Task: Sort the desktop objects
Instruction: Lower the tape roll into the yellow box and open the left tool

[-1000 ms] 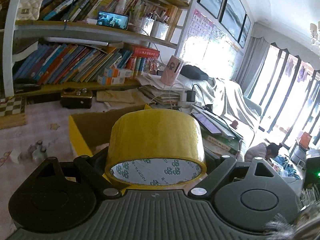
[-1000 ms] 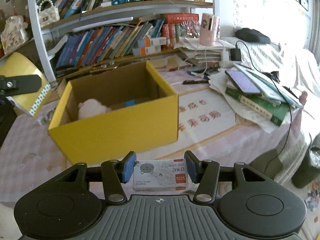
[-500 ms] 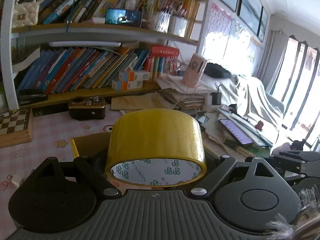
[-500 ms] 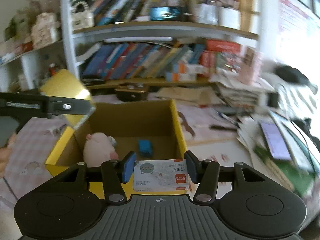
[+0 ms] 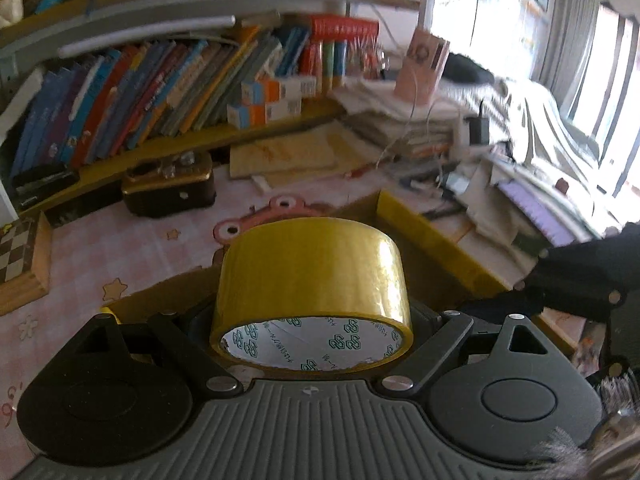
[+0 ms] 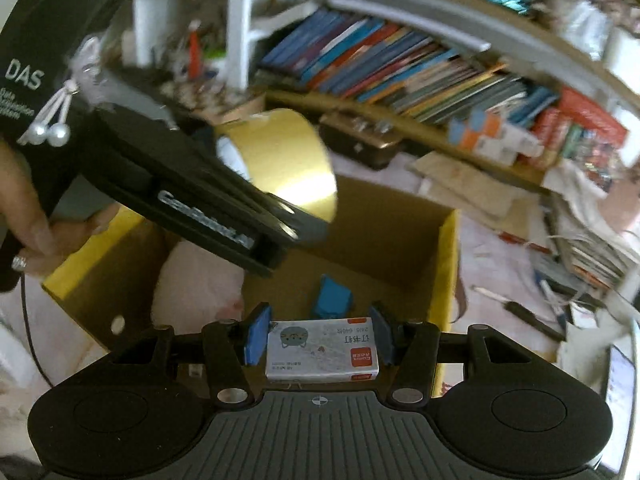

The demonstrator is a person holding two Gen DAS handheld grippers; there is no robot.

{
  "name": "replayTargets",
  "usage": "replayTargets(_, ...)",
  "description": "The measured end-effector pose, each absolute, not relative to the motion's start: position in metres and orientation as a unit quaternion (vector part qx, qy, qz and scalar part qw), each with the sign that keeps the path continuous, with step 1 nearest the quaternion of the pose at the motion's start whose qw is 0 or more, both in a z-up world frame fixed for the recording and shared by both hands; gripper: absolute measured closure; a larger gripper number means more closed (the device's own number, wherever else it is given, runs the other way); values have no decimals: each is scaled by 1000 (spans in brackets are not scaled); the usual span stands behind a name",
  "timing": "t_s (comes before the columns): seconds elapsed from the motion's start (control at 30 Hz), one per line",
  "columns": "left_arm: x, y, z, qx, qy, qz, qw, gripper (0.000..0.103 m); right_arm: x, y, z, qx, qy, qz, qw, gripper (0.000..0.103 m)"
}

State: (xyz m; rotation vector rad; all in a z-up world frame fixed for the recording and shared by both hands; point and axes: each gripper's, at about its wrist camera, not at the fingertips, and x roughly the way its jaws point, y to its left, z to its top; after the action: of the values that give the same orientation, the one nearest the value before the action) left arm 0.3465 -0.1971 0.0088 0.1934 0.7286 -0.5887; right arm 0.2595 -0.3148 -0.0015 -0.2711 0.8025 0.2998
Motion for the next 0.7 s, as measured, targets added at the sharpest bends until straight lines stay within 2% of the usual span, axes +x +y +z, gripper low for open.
replayTargets(0.27,361,-211,-13,125,393,-275,868,14,280,-308,-27,-176,435,183,864,50)
replayTargets(0.47,359,-212,-14,131,388,-274,870,12,284,-304,-32,-174,446,195,856,49)
replayTargets(0.53,357,-211,-10,125,376,-277,876,8,284,-306,-33,-170,447,196,856,48)
replayTargets(0.63,353,-207,0,118,356,-272,886,5,286,-307,-32,-164,442,195,860,44)
replayTargets(0.7,348,-203,9,111,341,-267,894,4,285,-308,-27,-155,435,193,866,38)
